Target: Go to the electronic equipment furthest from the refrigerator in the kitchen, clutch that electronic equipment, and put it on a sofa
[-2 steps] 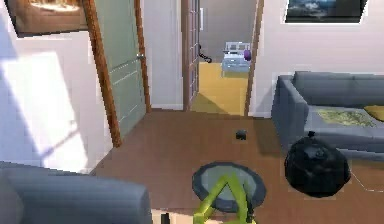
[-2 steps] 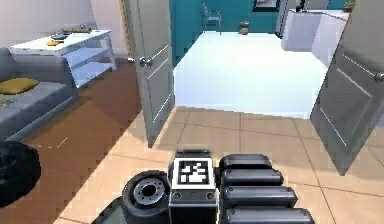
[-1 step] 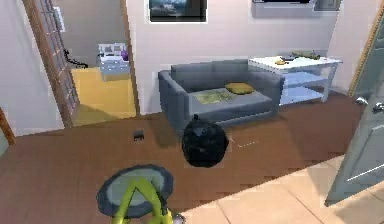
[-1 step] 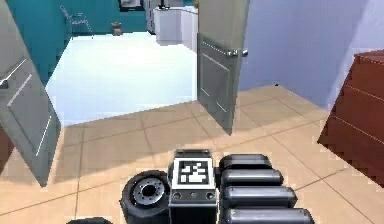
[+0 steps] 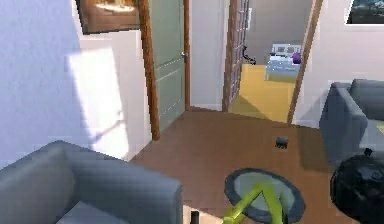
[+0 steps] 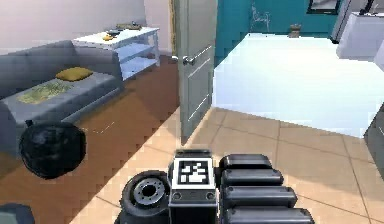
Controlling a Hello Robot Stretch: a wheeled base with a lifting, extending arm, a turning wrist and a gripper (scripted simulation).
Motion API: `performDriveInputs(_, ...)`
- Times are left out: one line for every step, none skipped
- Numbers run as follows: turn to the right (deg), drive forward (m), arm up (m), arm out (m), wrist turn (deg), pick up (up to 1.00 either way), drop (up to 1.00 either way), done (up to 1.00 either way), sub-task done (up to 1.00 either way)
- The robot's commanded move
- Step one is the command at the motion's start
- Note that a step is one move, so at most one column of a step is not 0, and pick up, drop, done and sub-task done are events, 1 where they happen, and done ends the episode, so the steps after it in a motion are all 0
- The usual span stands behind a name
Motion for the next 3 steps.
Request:
performDriveInputs(-45.0,0.00,0.00,0.00,0.0,0.00,0.00,0.00,0.00)
performDriveInputs(-45.0,0.00,0.00,0.00,0.0,0.00,0.00,0.00,0.00)
performDriveInputs(-6.0,0.00,0.00,0.00,0.0,0.00,0.00,0.00,0.00)
